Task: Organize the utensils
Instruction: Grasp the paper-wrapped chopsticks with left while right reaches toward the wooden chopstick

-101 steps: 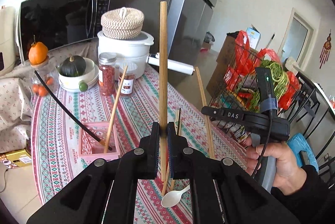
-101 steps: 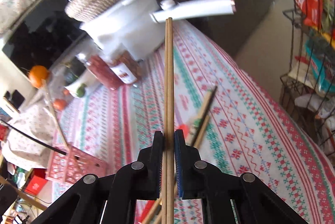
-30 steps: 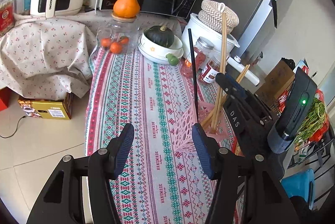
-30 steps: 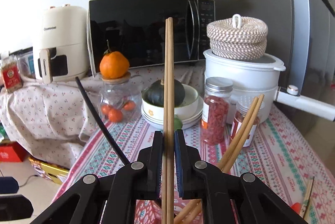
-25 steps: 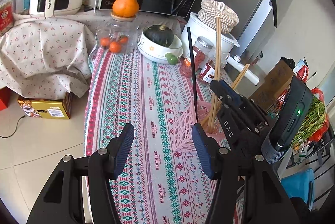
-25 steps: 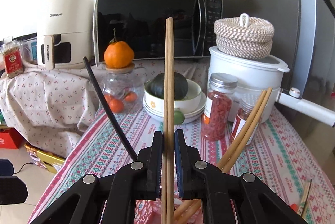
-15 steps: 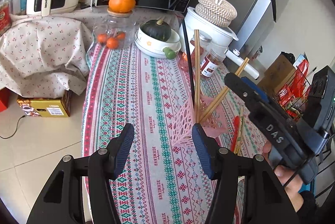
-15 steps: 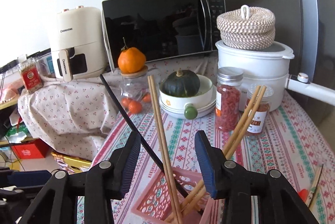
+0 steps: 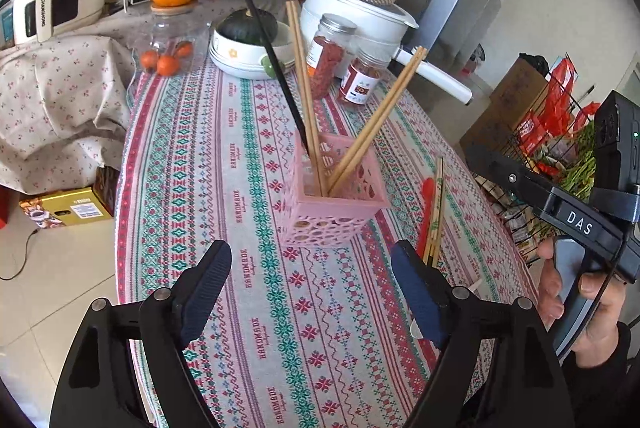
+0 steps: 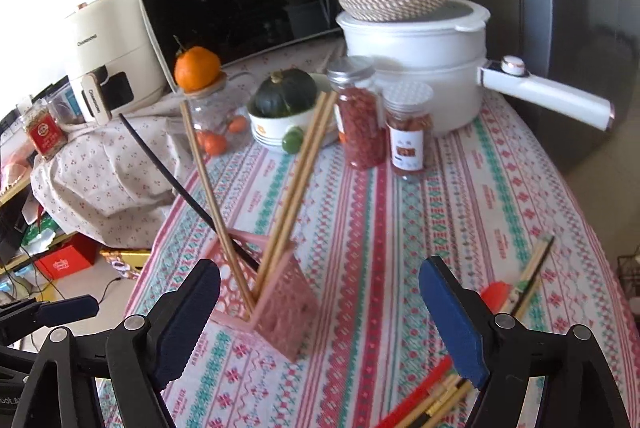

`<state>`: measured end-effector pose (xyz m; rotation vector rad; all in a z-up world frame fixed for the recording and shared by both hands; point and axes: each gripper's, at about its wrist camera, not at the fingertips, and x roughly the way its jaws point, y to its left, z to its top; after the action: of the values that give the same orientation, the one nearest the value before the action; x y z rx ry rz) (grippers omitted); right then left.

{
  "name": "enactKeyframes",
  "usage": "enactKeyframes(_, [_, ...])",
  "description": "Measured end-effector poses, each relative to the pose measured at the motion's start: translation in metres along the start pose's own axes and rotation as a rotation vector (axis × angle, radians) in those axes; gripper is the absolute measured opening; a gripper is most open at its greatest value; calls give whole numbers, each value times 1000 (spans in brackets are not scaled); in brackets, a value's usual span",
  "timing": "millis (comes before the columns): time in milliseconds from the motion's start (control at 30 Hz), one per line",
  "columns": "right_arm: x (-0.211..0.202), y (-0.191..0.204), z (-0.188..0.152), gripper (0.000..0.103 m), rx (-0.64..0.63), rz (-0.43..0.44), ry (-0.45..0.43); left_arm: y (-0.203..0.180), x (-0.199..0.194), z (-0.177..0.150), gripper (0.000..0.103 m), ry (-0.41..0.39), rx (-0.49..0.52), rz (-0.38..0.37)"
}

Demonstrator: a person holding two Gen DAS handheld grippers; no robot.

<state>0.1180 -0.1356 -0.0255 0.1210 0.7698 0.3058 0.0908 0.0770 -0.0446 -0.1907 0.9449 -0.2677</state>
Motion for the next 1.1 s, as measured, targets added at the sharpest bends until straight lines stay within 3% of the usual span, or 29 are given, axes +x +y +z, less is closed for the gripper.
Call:
enactKeyframes(167, [-2,-44,-9,90,100,-72,77,-28,12,-6,89,37,50,-2])
enactKeyframes(300, [4,-83,-21,92,206,-149,192,-54,26,-12,91,69,97,-4])
enactKeyframes(467, [12,-126,-36,92,328,-142,321,-91,48,-24,91,128,170,-12])
enactKeyframes(800, [11,-175,-48,92,387,-236,413,-142,97,-16,90,216,253,-3])
enactKeyframes(967, [17,-191,-52,92,395,-277,448,-163,137,7,51,296,255,-35])
enactKeyframes(1100, [27,-200,-54,92,425,-266,482,-185,172,26,30,333,254,-95])
